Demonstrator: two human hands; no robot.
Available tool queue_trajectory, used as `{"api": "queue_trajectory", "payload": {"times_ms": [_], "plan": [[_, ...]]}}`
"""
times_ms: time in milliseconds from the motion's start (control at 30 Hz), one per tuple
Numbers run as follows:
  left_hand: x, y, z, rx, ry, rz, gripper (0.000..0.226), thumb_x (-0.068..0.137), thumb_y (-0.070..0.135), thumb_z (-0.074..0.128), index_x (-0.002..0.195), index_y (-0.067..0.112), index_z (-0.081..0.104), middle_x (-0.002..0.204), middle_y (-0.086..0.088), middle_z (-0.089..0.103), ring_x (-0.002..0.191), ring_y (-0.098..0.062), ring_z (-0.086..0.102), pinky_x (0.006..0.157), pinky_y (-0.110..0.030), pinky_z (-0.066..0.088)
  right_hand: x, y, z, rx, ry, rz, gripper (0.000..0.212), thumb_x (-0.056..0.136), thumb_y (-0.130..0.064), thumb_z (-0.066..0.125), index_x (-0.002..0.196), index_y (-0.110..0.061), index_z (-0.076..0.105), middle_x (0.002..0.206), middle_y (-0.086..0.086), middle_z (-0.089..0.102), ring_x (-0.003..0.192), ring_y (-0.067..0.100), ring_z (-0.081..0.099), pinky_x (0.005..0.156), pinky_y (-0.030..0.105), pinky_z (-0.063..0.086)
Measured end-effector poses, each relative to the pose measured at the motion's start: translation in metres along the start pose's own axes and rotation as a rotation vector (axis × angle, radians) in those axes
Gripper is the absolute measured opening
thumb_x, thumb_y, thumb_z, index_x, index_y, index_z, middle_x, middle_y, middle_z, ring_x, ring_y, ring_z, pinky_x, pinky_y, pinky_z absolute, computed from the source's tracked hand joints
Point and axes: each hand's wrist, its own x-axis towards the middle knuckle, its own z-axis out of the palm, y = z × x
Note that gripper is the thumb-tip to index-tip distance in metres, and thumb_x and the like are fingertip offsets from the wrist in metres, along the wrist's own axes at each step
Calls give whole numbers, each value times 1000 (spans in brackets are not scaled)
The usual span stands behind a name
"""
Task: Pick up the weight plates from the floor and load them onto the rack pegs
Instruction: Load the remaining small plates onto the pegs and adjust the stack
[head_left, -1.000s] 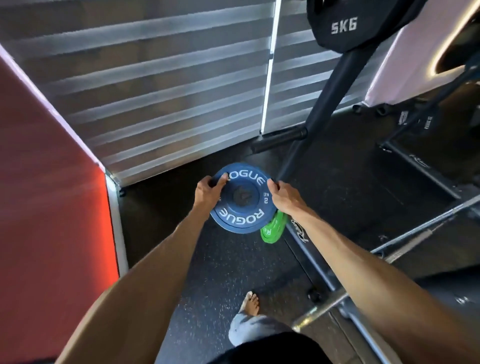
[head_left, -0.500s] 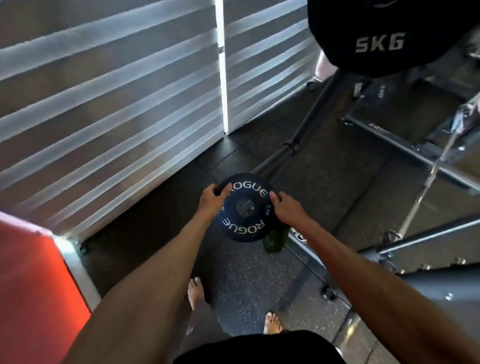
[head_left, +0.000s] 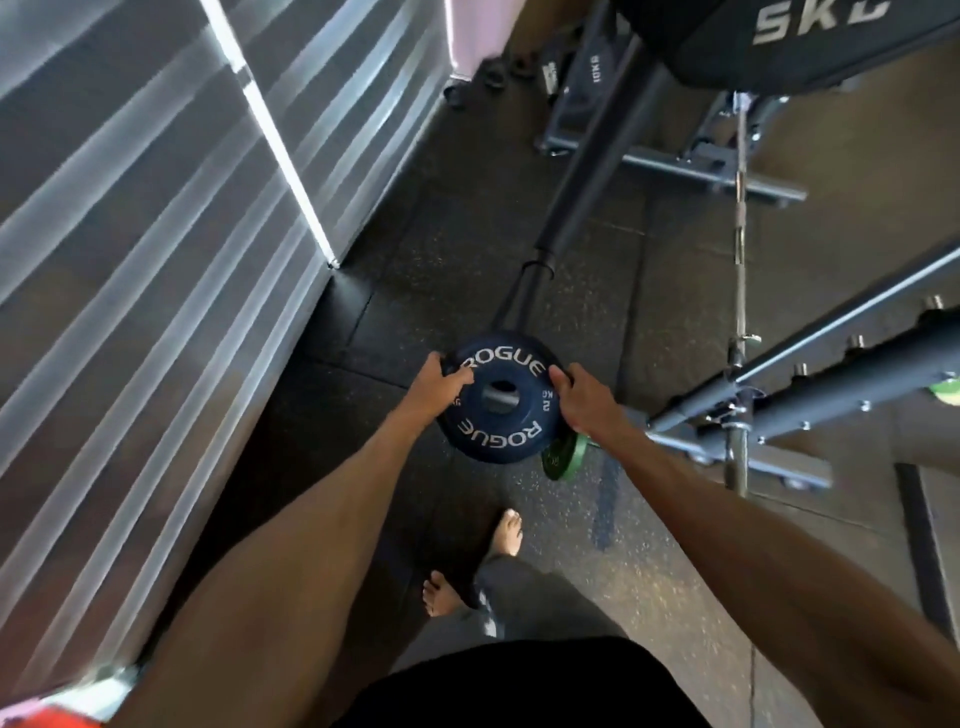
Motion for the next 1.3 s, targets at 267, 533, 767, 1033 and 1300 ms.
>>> {"api": "queue_trajectory", "payload": {"times_ms": [267,533,767,1033,1300], "plan": [[27,7,-10,177,-95,201,33,86,13,65,111,10,44,105,-5,60,97,-21,61,74,-32,49,8,5,16,62,105,-12,32,105,-44,36,105,-15,51,99,10,63,91,29,61,74,34,39],[38,-10,-26,714,-104,706,40,90,9,64,121,8,40,106,-13,62,94,-27,64,77,-40,52,1,24,19,-26,180,-86,26,103,-44,41,109,-21,49,89,8,64,70,26,64,58,43,54],[55,10,-26,947,2,846,47,92,19,63,133,9,42,99,-10,67,83,-28,66,75,-43,55,18,29,19,-45,200,-63,31,102,-49,38,112,-22,51,89,11,67,68,28,64,51,37,48],[100,67,-13,1082,16,831,52,90,19,65,136,11,41,103,-15,69,88,-35,67,74,-46,54,64,18,-5,-20,202,29,31,103,-47,41,118,-24,54,91,7,64,78,30,60,64,36,44],[142,97,-3,1119,50,815,56,90,21,66,138,9,39,105,-18,68,92,-38,67,76,-45,52,120,7,-32,-31,214,17,29,104,-46,39,117,-25,54,95,9,65,78,29,59,65,36,44]]}}
